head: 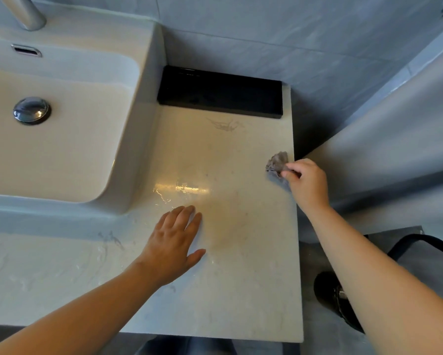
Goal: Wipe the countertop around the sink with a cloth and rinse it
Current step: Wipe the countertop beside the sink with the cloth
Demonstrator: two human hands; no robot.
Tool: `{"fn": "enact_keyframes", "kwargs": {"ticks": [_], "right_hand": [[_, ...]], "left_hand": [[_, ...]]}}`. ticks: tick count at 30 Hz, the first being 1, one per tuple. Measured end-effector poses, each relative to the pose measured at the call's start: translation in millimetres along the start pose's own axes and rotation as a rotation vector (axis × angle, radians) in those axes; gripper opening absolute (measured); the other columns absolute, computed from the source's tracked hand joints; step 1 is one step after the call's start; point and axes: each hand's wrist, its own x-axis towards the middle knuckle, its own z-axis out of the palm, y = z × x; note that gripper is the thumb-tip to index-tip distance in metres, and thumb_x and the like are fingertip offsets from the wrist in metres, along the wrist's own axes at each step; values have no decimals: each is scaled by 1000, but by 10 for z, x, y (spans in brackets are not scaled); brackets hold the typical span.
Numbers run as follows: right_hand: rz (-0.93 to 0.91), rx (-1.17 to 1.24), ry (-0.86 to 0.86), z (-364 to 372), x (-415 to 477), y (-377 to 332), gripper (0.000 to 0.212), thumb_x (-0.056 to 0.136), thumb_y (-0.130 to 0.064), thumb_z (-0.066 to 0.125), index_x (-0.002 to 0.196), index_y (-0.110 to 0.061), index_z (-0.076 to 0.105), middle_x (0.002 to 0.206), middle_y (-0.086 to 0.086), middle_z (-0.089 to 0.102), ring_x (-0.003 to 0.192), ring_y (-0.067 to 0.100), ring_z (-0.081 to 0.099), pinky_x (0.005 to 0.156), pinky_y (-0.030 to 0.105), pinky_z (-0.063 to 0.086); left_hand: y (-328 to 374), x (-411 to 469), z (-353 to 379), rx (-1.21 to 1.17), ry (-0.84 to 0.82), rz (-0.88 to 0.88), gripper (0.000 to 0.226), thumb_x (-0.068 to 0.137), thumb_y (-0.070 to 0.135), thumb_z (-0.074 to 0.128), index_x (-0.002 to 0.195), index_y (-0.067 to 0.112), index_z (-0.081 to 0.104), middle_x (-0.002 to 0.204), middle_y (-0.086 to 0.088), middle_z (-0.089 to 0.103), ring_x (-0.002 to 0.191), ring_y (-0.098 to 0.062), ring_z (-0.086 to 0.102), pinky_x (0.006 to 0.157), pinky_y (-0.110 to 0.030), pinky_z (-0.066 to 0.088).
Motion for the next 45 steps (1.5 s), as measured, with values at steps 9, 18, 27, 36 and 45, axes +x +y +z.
{"fn": "enact_keyframes", "kwargs": {"ticks": [9,18,27,36,45], "right_hand": [[29,-11,55,213,-513,96,23,87,-12,65,109,-7,69,107,6,65,101,22,56,80,24,42],[89,-58,67,256,-1284,103,20,83,-13,68,103,-11,72,103,3,67,94,25,58,80,48,50],[105,-53,16,241,-1762,-29,18,83,-13,68,101,-13,72,98,-2,64,89,18,59,81,46,51],[20,78,28,-25,-1312,-272,17,85,-8,64,100,-13,69,97,-6,56,92,12,53,76,7,36],[-9,-84,-9,281,-348,-123,19,86,-19,66,105,-14,67,102,6,60,96,26,56,82,42,49]], "left_hand": [[-27,-21,35,21,-17,17,82,83,71,29,138,12,44,142,-13,45,127,-35,45,105,-47,29],[-32,-12,35,45,-56,7,94,74,79,30,138,11,45,141,-14,46,126,-36,46,103,-50,35],[-16,-29,30,53,-30,47,96,79,77,30,151,16,10,158,-9,10,144,-31,9,116,-42,5],[32,-25,5,-12,-29,11,96,81,73,36,151,16,4,159,-9,4,145,-30,2,116,-40,1],[37,-35,36,15,-13,-12,95,79,75,35,150,14,20,156,-10,19,144,-30,15,115,-42,6]]}}
